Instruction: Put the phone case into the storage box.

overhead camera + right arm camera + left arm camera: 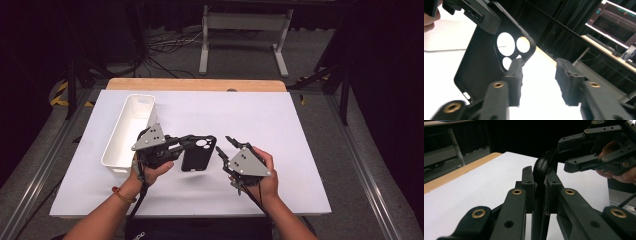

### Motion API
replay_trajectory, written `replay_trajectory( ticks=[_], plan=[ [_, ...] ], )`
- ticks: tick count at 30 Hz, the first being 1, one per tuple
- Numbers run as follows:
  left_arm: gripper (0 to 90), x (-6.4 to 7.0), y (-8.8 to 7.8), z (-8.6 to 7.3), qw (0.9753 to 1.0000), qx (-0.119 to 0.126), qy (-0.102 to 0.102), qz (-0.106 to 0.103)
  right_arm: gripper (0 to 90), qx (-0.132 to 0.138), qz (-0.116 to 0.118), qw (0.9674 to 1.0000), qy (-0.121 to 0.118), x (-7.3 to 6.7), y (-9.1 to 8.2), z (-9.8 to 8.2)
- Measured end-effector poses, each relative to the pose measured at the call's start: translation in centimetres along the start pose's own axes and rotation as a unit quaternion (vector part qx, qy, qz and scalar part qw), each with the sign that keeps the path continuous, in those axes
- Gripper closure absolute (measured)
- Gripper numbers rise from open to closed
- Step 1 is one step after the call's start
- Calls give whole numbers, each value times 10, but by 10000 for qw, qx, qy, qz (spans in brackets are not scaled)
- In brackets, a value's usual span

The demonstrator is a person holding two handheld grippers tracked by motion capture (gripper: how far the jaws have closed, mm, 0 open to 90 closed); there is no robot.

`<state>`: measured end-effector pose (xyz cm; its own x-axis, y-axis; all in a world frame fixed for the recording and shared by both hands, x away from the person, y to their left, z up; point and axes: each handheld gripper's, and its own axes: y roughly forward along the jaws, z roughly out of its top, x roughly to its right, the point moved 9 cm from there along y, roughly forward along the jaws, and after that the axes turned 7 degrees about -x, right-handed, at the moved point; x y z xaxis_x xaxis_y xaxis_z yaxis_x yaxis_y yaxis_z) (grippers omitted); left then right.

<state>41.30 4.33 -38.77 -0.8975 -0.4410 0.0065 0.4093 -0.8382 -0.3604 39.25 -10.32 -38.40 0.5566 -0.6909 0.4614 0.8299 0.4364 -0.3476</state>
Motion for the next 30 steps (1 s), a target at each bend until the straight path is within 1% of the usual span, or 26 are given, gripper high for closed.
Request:
replay_trajectory(
  ticks=[1, 3, 5, 7, 8, 9, 10, 11, 12, 13, 14, 15, 16, 17, 18, 19, 20, 22, 24, 27, 28, 29, 30],
  plan=[
    [816, 0, -1, 0, 10000, -8, -16, -18, 501, 15, 10, 10000, 36, 1, 0, 0],
    [816, -2, -3, 0, 10000, 10, 5, 12, 411, 69, 71, 9999, 137, 2, 2, 0],
    [816, -4, -5, 1, 10000, 15, 61, 56, 352, 57, 87, 9997, 207, 4, 3, -2],
    [816, -5, -8, 1, 10000, 29, 43, 42, 296, 66, 90, 9996, 252, 7, 3, -3],
    [816, -6, -9, 2, 9999, 50, 66, 89, 267, 65, 104, 9995, 294, 8, 3, -4],
    [816, -6, -10, 2, 9999, 52, 44, 82, 252, 47, 119, 9993, 339, 9, 4, -4],
    [816, -7, -12, 2, 9999, 44, 82, 104, 234, 32, 109, 9991, 414, 11, 4, -6],
    [816, -8, -13, 3, 9999, 90, 76, 122, 212, 15, 125, 9983, 563, 14, 6, -8],
    [816, -9, -14, 4, 9998, 86, 97, 142, 205, -3, 140, 9978, 644, 16, 7, -9],
    [815, -9, -15, 5, 9998, 105, 95, 160, 200, -16, 113, 9977, 667, 18, 8, -10],
    [816, -9, -15, 5, 9998, 98, 81, 144, 194, -46, 82, 9976, 685, 21, 10, -12],
    [816, -10, -17, 5, 9998, 102, 112, 160, 193, -56, 77, 9976, 690, 22, 11, -13],
    [816, -11, -18, 6, 9997, 145, 81, 169, 193, -114, 83, 9975, 687, 24, 14, -16],
    [816, -11, -18, 7, 9997, 161, 117, 172, 193, -184, 44, 9974, 701, 26, 14, -19],
    [816, -11, -18, 7, 9997, 161, 117, 172, 193, -184, 44, 9974, 701, 26, 14, -19],
    [816, -10, -19, 7, 9997, 157, 122, 157, 191, -215, 67, 9970, 740, 27, 13, -22],
    [816, -11, -20, 8, 9996, 173, 131, 172, 184, -236, 34, 9970, 730, 29, 10, -28],
    [816, -11, -21, 8, 9996, 162, 153, 154, 173, -189, 112, 9970, 737, 29, 5, -33],
    [816, -11, -22, 9, 9997, 168, 137, 113, 168, -192, 133, 9971, 723, 29, 3, -36],
    [816, -12, -24, 10, 9996, 230, 122, 132, 157, -276, 173, 9976, 615, 27, -2, -47],
    [816, -12, -25, 11, 9995, 247, 137, 152, 157, -276, 173, 9976, 615, 27, -2, -47],
    [816, -13, -26, 11, 9995, 242, 140, 163, 155, -301, 170, 9977, 587, 27, -4, -51],
    [816, -14, -28, 13, 9993, 265, 162, 193, 155, -295, 155, 9975, 630, 27, -6, -56]
  ],
)
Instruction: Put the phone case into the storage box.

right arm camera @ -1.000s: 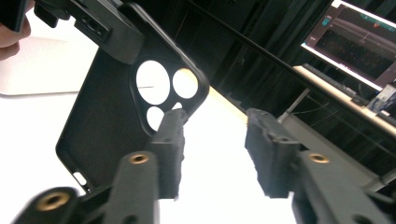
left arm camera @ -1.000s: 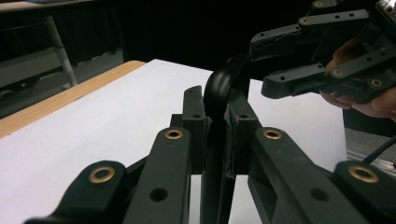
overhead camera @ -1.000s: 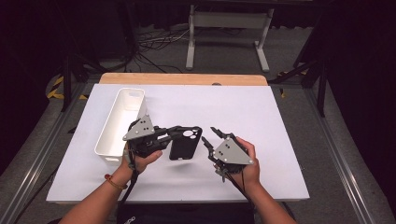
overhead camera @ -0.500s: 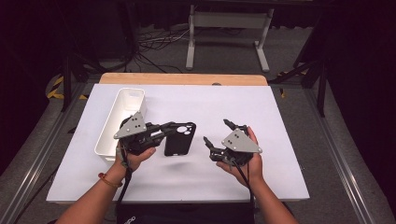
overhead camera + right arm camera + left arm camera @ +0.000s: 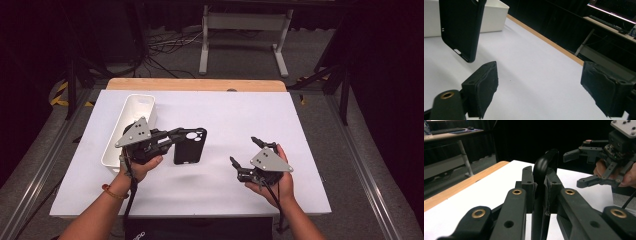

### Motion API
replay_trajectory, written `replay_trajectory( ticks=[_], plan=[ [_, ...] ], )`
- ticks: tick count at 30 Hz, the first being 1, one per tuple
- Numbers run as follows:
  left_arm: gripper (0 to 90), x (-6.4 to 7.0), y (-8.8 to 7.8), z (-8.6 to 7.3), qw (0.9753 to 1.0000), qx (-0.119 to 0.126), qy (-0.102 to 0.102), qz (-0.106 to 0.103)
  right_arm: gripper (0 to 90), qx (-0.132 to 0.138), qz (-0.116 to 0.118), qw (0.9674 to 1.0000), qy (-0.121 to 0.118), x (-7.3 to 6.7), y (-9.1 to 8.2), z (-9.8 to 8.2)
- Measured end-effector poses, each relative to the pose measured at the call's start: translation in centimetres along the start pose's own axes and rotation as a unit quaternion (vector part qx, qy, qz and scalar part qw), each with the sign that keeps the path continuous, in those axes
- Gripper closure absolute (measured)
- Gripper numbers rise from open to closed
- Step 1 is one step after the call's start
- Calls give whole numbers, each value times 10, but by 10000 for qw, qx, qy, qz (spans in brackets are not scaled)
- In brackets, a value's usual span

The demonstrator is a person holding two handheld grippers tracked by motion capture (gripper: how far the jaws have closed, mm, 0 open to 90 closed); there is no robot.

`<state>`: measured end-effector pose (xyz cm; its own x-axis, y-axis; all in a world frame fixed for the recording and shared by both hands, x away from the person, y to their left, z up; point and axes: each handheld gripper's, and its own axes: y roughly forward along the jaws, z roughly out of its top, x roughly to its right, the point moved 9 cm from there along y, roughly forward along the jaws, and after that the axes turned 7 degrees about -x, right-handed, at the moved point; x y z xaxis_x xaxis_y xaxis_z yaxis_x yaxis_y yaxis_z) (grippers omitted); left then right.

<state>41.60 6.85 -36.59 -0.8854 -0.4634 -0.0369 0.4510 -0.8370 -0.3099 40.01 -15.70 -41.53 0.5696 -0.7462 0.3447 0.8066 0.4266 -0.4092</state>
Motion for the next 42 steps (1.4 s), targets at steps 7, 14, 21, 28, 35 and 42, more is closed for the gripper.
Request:
replay_trajectory(
  ticks=[7, 14, 21, 28, 35, 42],
  plan=[
    [816, -2, -5, 3, 10000, 55, -18, 20, 154, -40, -135, 9999, 56, 3, -2, -14],
    [816, -8, -13, 6, 9999, 99, 10, 102, 154, -88, -214, 9997, 22, 4, -2, -22],
    [816, -17, -20, 7, 9996, 192, -77, 181, 155, -173, -465, 9988, 21, 14, 1, -34],
    [816, -27, -34, 13, 9990, 323, -105, 276, 155, -213, -429, 9988, 22, 13, 2, -37],
    [815, -38, -47, 16, 9981, 428, -168, 417, 155, -202, -394, 9990, 62, 13, 2, -38],
    [816, -45, -53, 15, 9975, 452, -190, 501, 154, -158, -413, 9990, 50, 14, 2, -38]
  ],
)
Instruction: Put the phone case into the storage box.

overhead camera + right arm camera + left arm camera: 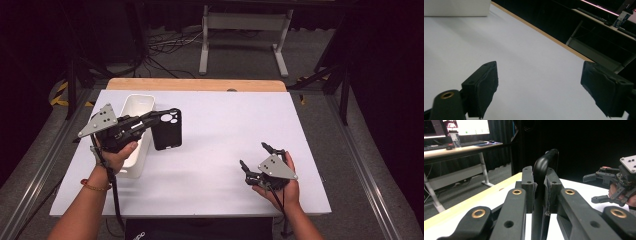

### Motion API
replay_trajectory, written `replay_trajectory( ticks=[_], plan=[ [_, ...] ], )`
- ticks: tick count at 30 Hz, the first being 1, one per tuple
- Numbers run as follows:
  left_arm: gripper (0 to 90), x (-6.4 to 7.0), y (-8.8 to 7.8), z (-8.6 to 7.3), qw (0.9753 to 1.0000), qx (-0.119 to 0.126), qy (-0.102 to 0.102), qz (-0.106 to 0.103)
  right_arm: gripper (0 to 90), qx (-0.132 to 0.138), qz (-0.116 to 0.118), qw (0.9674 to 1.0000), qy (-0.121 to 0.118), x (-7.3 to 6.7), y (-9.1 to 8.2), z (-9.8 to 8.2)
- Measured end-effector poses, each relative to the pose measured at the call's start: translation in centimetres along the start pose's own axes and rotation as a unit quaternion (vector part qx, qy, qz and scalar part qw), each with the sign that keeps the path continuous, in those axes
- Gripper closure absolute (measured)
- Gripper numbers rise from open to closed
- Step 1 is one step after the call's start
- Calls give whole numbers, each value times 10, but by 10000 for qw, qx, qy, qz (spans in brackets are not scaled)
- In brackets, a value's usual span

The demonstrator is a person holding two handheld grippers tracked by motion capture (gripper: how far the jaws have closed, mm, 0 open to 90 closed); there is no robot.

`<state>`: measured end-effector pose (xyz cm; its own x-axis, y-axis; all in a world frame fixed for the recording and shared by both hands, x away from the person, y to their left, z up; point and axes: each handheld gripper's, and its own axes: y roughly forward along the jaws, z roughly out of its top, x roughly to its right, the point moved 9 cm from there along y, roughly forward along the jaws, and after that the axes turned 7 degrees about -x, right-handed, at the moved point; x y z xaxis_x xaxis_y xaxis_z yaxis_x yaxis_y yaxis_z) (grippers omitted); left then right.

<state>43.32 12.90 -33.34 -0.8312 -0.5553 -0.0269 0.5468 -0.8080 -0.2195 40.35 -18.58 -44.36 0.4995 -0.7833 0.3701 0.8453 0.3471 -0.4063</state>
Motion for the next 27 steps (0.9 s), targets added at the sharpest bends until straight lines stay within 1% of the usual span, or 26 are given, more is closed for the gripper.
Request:
replay_trajectory(
  ticks=[2, 3, 5, 6, 8, 9, 16, 20, 21, 23, 27],
  plan=[
    [816, -1, 0, 0, 10000, 11, 5, 16, 154, 27, -9, 10000, -18, 0, 0, 1],
    [815, -2, -1, -1, 10000, -38, 28, 19, 154, 38, -10, 10000, -13, 0, -1, 1],
    [815, -3, -1, 0, 10000, -32, 21, 33, 155, 76, -2, 10000, -12, 0, -2, 2],
    [816, -4, -2, -1, 10000, -71, 29, 52, 154, 77, -2, 10000, -7, 0, -2, 1],
    [815, -4, -1, 0, 9999, -47, 60, 91, 155, 69, 15, 10000, -13, 0, -3, 1],
    [816, -5, -1, 0, 9999, -107, 92, 99, 155, 66, 13, 10000, -21, 0, -2, 0],
    [815, -10, -3, 1, 9998, -106, 89, 152, 155, 73, 10, 10000, -2, 2, -3, 0],
    [815, -16, -6, 1, 9997, -128, 81, 206, 155, 71, 16, 10000, 24, 2, -3, 0],
    [815, -17, -7, 2, 9997, -69, 59, 237, 155, 73, 24, 10000, 33, 2, -3, 0],
    [815, -20, -10, 2, 9996, -107, 83, 240, 155, 74, 17, 10000, 29, 2, -3, 0],
    [815, -24, -14, 4, 9995, -86, 70, 292, 155, 53, 25, 10000, 24, 2, -2, -1]
  ],
)
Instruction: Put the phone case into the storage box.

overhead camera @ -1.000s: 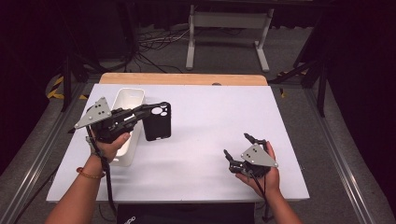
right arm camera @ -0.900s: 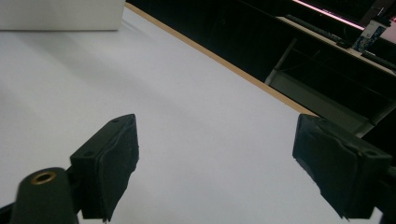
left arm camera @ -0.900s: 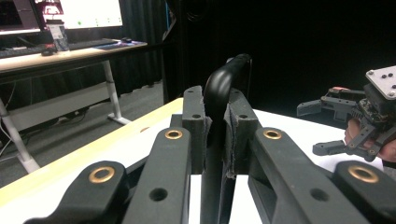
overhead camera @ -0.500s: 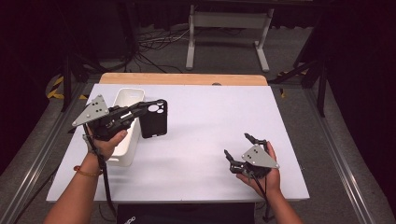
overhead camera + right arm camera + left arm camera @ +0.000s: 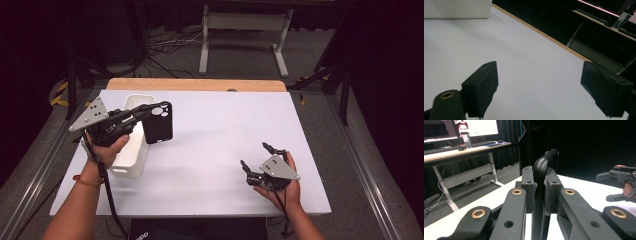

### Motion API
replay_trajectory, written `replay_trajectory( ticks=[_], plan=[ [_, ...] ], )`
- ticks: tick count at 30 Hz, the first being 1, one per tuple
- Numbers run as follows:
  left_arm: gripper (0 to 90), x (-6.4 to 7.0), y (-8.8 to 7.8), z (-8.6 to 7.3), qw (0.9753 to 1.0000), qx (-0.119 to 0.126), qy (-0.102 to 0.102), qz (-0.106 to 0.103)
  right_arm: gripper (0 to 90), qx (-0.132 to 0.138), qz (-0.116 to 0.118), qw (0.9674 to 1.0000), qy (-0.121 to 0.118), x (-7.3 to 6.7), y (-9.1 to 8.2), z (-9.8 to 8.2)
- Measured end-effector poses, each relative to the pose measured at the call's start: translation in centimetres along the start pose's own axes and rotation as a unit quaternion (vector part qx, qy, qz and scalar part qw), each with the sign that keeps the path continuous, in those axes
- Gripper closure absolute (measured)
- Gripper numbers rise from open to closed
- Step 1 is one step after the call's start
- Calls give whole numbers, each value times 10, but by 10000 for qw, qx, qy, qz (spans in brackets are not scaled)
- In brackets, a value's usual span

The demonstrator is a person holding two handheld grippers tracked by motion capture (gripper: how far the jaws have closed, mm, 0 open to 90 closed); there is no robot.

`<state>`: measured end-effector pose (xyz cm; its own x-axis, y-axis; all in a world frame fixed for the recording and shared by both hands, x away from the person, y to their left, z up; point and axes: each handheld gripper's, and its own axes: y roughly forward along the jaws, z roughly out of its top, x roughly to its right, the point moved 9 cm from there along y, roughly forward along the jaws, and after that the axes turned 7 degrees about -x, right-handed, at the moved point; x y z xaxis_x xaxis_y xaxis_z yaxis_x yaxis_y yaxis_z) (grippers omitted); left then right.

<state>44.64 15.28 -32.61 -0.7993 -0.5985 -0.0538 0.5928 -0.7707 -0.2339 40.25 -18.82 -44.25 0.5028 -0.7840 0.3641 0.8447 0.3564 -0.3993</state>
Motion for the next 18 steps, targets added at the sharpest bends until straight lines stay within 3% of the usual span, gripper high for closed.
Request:
replay_trajectory(
  ticks=[8, 12, 18],
  plan=[
    [816, -12, -6, 3, 10000, 56, 18, -35, 158, -11, -15, 10000, 33, 0, 0, -1],
    [815, -21, -6, 5, 10000, -26, 52, 34, 167, 149, -131, 9997, 127, 4, -2, 2],
    [815, -39, -11, 6, 9997, -71, 54, 212, 167, 120, -146, 9997, 130, 4, -2, 1]
  ],
)
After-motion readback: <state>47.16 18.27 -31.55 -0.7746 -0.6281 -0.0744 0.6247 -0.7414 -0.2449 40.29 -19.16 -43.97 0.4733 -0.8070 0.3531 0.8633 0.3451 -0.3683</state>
